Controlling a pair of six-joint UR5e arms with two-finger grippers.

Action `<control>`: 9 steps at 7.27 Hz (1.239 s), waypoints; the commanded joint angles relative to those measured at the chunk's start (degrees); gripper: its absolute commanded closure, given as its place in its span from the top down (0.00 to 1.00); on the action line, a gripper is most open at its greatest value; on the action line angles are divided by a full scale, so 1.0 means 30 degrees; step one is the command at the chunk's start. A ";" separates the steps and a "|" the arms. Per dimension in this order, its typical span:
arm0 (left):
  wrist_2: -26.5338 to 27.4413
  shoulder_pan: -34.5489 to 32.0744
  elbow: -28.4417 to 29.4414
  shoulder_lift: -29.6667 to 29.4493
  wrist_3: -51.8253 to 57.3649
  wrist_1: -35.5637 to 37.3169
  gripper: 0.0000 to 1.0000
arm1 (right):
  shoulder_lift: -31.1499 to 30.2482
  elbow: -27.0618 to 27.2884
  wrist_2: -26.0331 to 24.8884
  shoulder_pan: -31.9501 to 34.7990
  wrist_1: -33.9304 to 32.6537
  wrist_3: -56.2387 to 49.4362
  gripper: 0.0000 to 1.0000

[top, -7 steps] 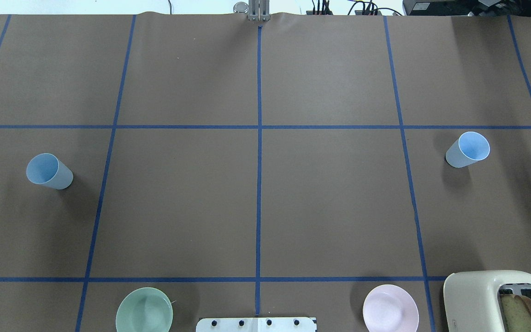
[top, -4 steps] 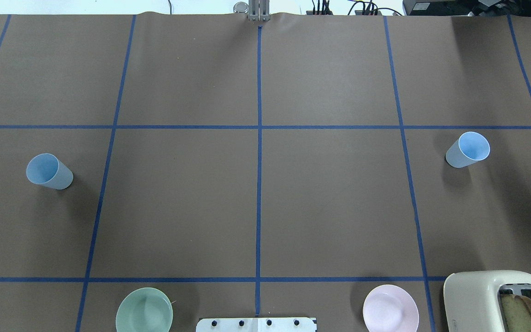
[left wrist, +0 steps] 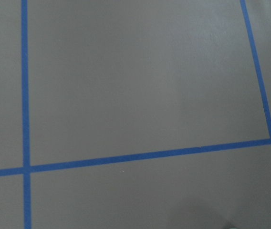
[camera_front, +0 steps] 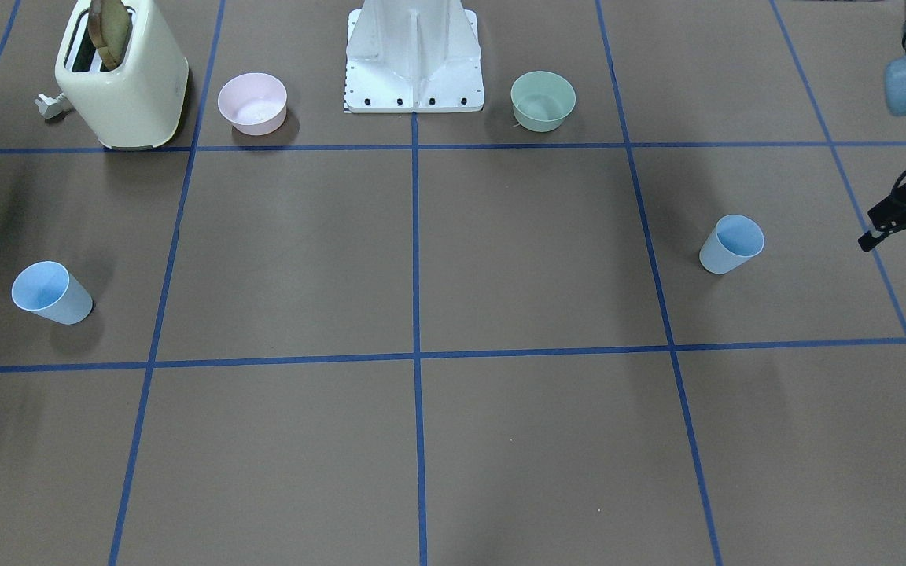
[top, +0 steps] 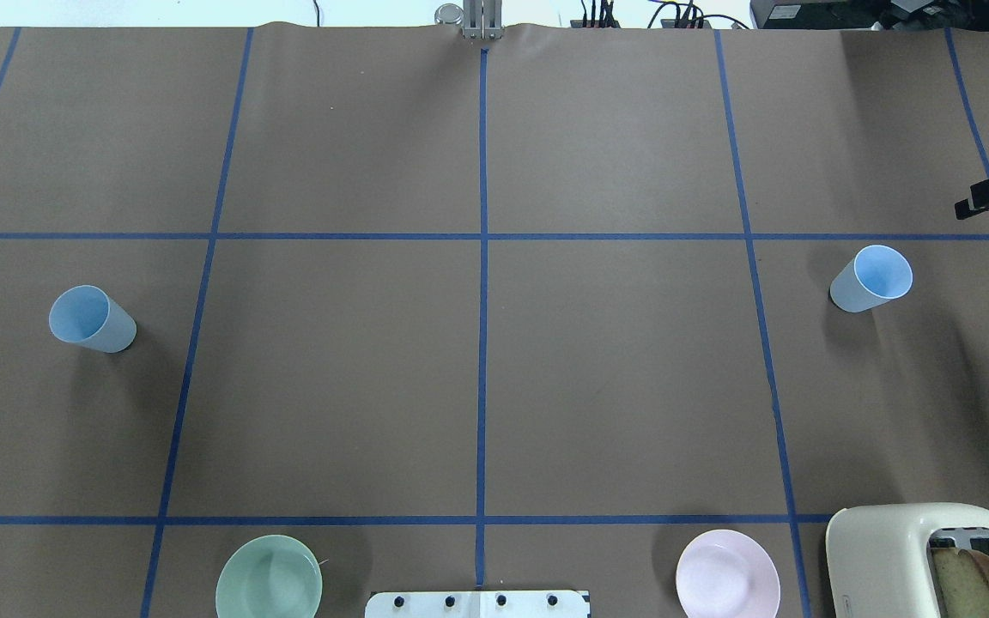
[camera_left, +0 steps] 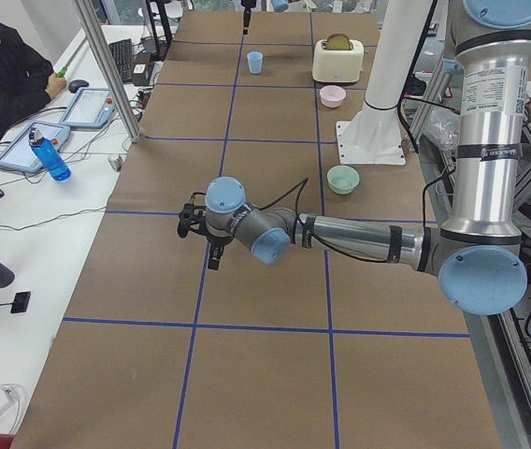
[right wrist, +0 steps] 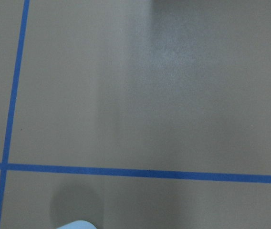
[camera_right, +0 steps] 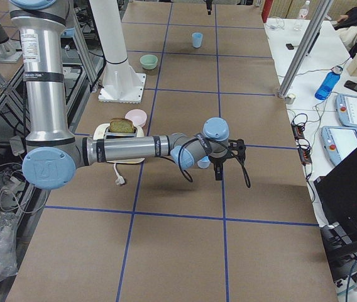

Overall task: Stack blue cups with both arms
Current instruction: 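Grasp the nearby light blue cup with the left gripper while the right approaches the other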

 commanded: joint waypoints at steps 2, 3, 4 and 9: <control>0.1657 0.3472 -0.1243 0.0810 -0.3264 -0.1792 0.98 | -0.0276 0.0523 0.0074 -0.0358 0.0120 0.0666 1.00; 0.1869 0.4236 -0.1307 0.0985 -0.3444 -0.1793 0.98 | -0.0218 0.0642 0.0103 -0.0416 0.0062 0.0757 1.00; 0.2625 0.5027 -0.1423 0.1015 -0.3475 -0.1793 0.98 | -0.0159 0.0644 0.0104 -0.0417 0.0032 0.0758 1.00; 0.2984 0.6119 -0.1337 0.1191 -0.3330 -0.1793 0.97 | -0.0129 0.0644 0.0104 -0.0388 0.0002 0.0758 1.00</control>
